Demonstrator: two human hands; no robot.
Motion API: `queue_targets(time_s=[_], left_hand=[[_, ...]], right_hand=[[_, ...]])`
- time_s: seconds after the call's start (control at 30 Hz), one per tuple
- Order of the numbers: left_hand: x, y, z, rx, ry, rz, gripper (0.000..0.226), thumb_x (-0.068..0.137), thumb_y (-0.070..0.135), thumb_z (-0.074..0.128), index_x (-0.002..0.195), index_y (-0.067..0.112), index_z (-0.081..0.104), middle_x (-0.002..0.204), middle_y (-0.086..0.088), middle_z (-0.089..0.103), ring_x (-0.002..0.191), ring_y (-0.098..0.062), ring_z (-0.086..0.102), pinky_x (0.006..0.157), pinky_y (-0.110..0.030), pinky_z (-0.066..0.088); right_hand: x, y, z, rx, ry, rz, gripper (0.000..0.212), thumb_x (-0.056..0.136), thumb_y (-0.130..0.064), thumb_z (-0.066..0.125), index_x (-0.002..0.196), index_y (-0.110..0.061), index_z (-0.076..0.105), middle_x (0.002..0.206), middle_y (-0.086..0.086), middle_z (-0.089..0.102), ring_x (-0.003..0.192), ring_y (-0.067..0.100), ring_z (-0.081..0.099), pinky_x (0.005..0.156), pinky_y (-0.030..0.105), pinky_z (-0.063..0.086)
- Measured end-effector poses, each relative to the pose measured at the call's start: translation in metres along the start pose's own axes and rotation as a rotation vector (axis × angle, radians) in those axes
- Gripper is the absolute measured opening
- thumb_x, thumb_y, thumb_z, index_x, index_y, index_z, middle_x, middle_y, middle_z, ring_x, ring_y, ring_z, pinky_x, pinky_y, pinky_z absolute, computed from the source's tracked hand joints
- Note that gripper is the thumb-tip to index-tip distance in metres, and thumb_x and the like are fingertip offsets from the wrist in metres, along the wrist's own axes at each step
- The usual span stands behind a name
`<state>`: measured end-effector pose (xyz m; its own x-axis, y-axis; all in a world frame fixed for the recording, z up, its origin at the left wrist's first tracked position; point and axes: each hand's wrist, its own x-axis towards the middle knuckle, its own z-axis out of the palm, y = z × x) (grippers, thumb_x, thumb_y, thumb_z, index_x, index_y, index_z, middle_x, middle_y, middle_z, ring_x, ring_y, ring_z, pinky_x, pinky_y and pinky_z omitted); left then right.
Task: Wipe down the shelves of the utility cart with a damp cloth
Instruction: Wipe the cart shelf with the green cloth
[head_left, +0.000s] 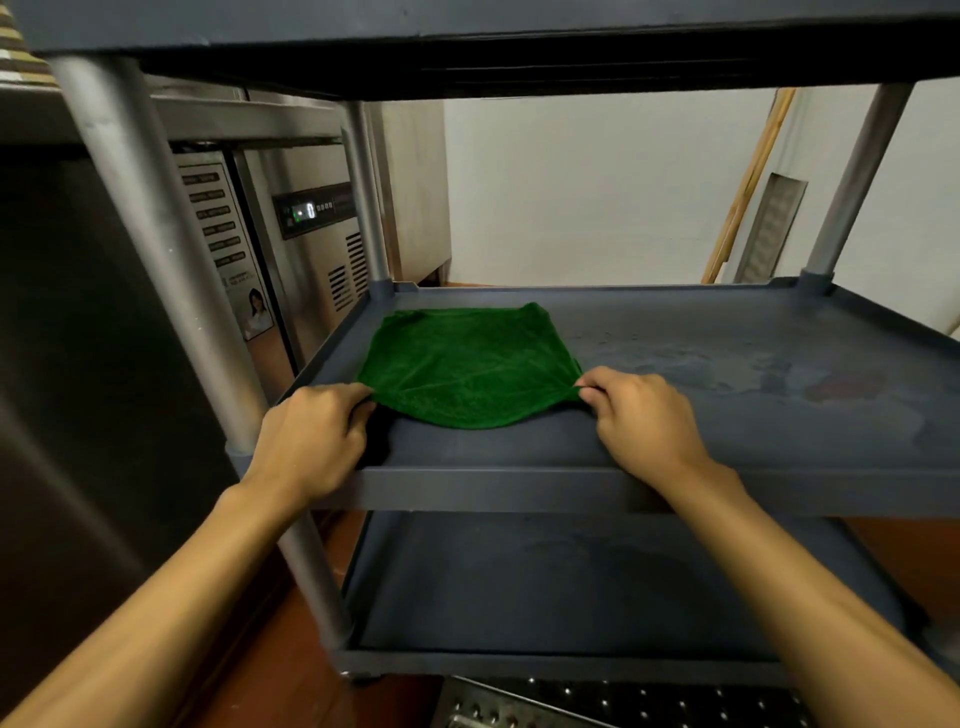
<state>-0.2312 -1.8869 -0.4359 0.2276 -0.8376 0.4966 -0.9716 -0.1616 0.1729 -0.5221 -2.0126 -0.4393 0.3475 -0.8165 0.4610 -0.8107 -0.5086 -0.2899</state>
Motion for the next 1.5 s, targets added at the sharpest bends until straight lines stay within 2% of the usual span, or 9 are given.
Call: queue_targets(time_s=[0.13, 0.23, 0.63, 0.73, 0.83, 1.1, 1.27, 1.37, 1.5], left_hand=[[-0.009, -0.002, -0.008, 0.006, -0.006, 0.02, 0.022, 0.099, 0.026, 0.053, 0.114, 0.027, 0.069, 0.112, 0.003, 0.073, 0.106, -0.027, 0.065, 0.075, -0.042, 0.054], [-0.02, -0.002, -0.016, -0.017, 0.0, 0.04, 0.023, 0.098, 0.024, 0.055, 0.116, 0.024, 0.07, 0.114, 0.003, 0.072, 0.109, -0.025, 0.065, 0.08, -0.043, 0.055], [-0.06, 0.011, -0.047, -0.031, -0.007, 0.024, 0.026, 0.097, 0.02, 0.057, 0.119, 0.021, 0.072, 0.116, 0.003, 0.072, 0.114, -0.022, 0.064, 0.083, -0.04, 0.056], [-0.066, 0.011, -0.055, -0.023, -0.018, 0.022, 0.026, 0.098, 0.021, 0.056, 0.118, 0.019, 0.071, 0.116, 0.002, 0.072, 0.113, -0.022, 0.064, 0.083, -0.042, 0.056], [-0.072, 0.01, -0.062, -0.022, -0.038, 0.027, 0.027, 0.098, 0.022, 0.054, 0.119, 0.018, 0.071, 0.117, 0.002, 0.071, 0.114, -0.024, 0.064, 0.083, -0.044, 0.056], [-0.091, 0.002, -0.081, -0.077, -0.082, 0.061, 0.015, 0.1, 0.026, 0.049, 0.101, 0.022, 0.063, 0.096, 0.007, 0.065, 0.093, -0.024, 0.063, 0.075, -0.044, 0.053], [-0.102, 0.001, -0.093, -0.122, -0.091, 0.074, 0.014, 0.1, 0.026, 0.049, 0.1, 0.025, 0.062, 0.094, 0.009, 0.064, 0.09, -0.021, 0.063, 0.076, -0.045, 0.053], [-0.108, 0.001, -0.102, -0.143, -0.1, 0.092, 0.016, 0.1, 0.031, 0.045, 0.099, 0.027, 0.061, 0.092, 0.01, 0.063, 0.086, -0.016, 0.063, 0.075, -0.044, 0.052], [-0.114, -0.005, -0.112, -0.143, -0.08, 0.158, 0.018, 0.101, 0.039, 0.039, 0.094, 0.035, 0.056, 0.082, 0.017, 0.06, 0.074, -0.004, 0.059, 0.063, -0.036, 0.05]], right_hand=[[-0.01, -0.004, -0.009, 0.035, 0.041, -0.049, 0.022, 0.1, -0.029, 0.05, 0.113, -0.026, 0.067, 0.096, 0.004, 0.073, 0.094, 0.031, 0.065, 0.066, 0.036, 0.045], [-0.019, -0.01, -0.014, 0.027, 0.069, -0.082, 0.021, 0.1, -0.029, 0.05, 0.113, -0.027, 0.067, 0.093, 0.002, 0.073, 0.091, 0.029, 0.065, 0.061, 0.032, 0.037], [-0.053, -0.014, -0.03, 0.059, 0.049, -0.075, 0.021, 0.1, -0.032, 0.05, 0.113, -0.031, 0.066, 0.095, -0.001, 0.073, 0.092, 0.028, 0.064, 0.062, 0.033, 0.035], [-0.059, -0.014, -0.037, 0.073, 0.047, -0.087, 0.02, 0.1, -0.032, 0.051, 0.112, -0.031, 0.066, 0.093, -0.002, 0.073, 0.09, 0.027, 0.065, 0.061, 0.033, 0.038], [-0.065, -0.014, -0.046, 0.09, 0.037, -0.094, 0.02, 0.1, -0.031, 0.051, 0.112, -0.031, 0.066, 0.092, -0.003, 0.073, 0.089, 0.026, 0.065, 0.065, 0.037, 0.049], [-0.082, -0.013, -0.074, 0.161, 0.042, -0.103, 0.016, 0.098, -0.028, 0.054, 0.106, -0.028, 0.068, 0.079, -0.007, 0.07, 0.081, 0.025, 0.065, 0.069, 0.041, 0.051], [-0.092, -0.014, -0.085, 0.175, 0.013, -0.153, 0.013, 0.098, -0.026, 0.055, 0.104, -0.026, 0.067, 0.064, -0.017, 0.056, 0.068, 0.019, 0.059, 0.064, 0.04, 0.049], [-0.096, -0.015, -0.092, 0.187, 0.017, -0.175, 0.012, 0.097, -0.026, 0.055, 0.102, -0.025, 0.067, 0.062, -0.018, 0.054, 0.064, 0.017, 0.056, 0.063, 0.04, 0.048], [-0.102, -0.017, -0.102, 0.203, 0.013, -0.201, 0.011, 0.096, -0.025, 0.055, 0.099, -0.026, 0.066, 0.055, -0.016, 0.05, 0.056, 0.008, 0.049, 0.058, 0.036, 0.042]])
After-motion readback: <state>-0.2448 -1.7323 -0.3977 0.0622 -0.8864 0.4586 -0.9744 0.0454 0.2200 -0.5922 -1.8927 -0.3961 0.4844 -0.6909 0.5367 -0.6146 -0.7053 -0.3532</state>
